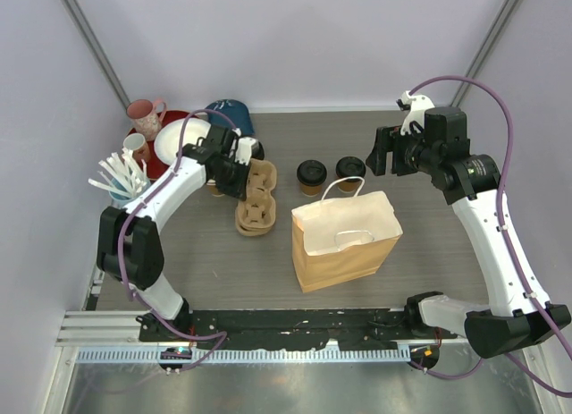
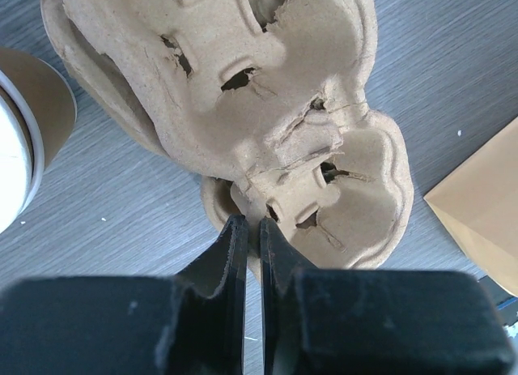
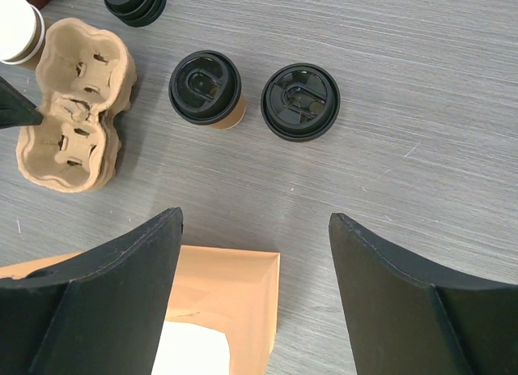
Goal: Pack the takeout coffee
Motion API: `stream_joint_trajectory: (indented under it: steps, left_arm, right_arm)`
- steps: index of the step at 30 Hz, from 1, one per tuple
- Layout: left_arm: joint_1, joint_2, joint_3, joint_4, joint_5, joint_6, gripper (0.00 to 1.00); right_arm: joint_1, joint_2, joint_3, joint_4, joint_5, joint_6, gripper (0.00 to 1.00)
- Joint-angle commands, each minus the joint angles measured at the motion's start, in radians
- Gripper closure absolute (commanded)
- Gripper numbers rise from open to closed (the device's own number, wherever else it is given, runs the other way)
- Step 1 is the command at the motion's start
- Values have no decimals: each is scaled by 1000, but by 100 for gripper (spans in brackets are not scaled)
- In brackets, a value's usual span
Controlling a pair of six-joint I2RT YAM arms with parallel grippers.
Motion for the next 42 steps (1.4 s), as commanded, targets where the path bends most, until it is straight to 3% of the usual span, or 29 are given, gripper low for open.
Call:
stream_joint_trajectory:
  steps: [1, 13, 18, 25, 29, 39, 42]
  left_arm:
    - [4, -2, 29, -3, 18, 14, 100]
    - [4, 47, 10, 12, -51, 63, 93]
    - [4, 60, -7, 24, -60, 64, 82]
    - [4, 30, 10, 11, -58, 55, 79]
    - [4, 9, 13, 4, -51, 53, 70]
    - [5, 47, 20, -20, -18, 56, 73]
    - [7, 58, 23, -15, -49, 61, 67]
  right_arm:
    - [1, -23, 35, 13, -22, -3, 22]
    - [-1, -32, 38, 0, -22, -8, 22]
    - [1, -32, 42, -9, -22, -16, 22]
    - [-1, -28, 41, -9, -28, -16, 22]
    - [1, -20, 39, -7, -33, -16, 22]
    - [1, -23, 35, -9, -34, -17, 22]
    - [-1, -28, 29, -7, -30, -19, 22]
